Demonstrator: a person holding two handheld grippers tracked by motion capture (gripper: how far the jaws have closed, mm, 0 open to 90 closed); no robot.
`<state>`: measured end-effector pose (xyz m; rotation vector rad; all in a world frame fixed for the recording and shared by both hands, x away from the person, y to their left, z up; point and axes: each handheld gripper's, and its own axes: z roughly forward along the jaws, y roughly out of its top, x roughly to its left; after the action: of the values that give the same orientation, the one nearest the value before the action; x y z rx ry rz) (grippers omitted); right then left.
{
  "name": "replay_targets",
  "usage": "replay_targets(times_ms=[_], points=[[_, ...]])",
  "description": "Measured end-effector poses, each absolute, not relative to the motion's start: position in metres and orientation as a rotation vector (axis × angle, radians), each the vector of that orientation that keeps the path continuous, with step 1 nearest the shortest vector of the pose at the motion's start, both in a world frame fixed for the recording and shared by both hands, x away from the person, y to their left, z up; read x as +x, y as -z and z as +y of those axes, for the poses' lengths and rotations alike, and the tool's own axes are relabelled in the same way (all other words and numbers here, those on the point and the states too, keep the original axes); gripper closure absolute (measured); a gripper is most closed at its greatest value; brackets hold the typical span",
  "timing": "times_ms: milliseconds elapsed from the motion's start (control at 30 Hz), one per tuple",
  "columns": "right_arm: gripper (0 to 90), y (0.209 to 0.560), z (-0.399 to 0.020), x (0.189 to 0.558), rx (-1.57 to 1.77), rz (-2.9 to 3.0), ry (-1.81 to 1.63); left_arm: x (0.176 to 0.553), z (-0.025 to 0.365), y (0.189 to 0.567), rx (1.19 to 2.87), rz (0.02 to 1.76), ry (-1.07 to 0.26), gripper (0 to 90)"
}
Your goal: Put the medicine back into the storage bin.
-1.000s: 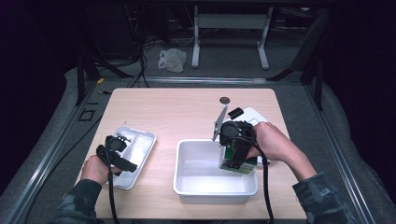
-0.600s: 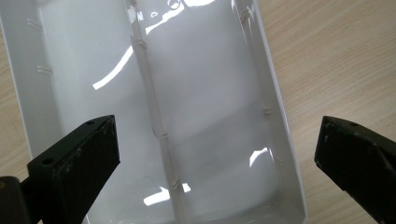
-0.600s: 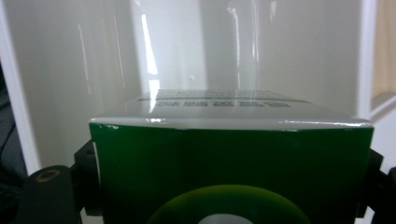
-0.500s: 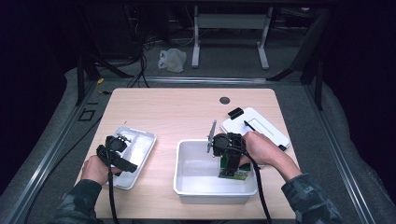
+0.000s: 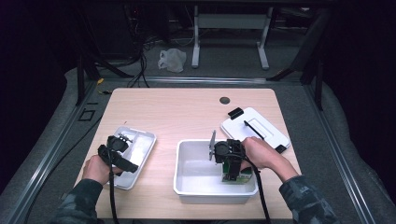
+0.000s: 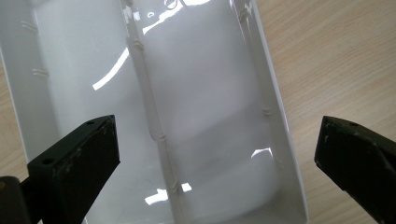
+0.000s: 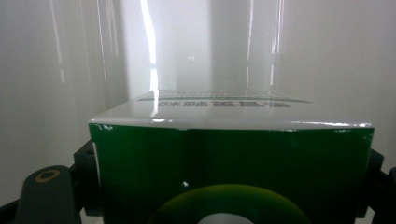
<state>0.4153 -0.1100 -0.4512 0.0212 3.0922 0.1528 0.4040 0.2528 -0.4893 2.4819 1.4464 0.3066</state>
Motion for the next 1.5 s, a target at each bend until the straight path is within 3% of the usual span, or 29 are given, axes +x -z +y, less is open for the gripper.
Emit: replay_targets(times_ms=[1500], points=[[11.4,0.477,-0.1,0.412,0.038,3.049,-0.008,0.401,0.251,0.488,2.487,1.441,-0.326,0.1]])
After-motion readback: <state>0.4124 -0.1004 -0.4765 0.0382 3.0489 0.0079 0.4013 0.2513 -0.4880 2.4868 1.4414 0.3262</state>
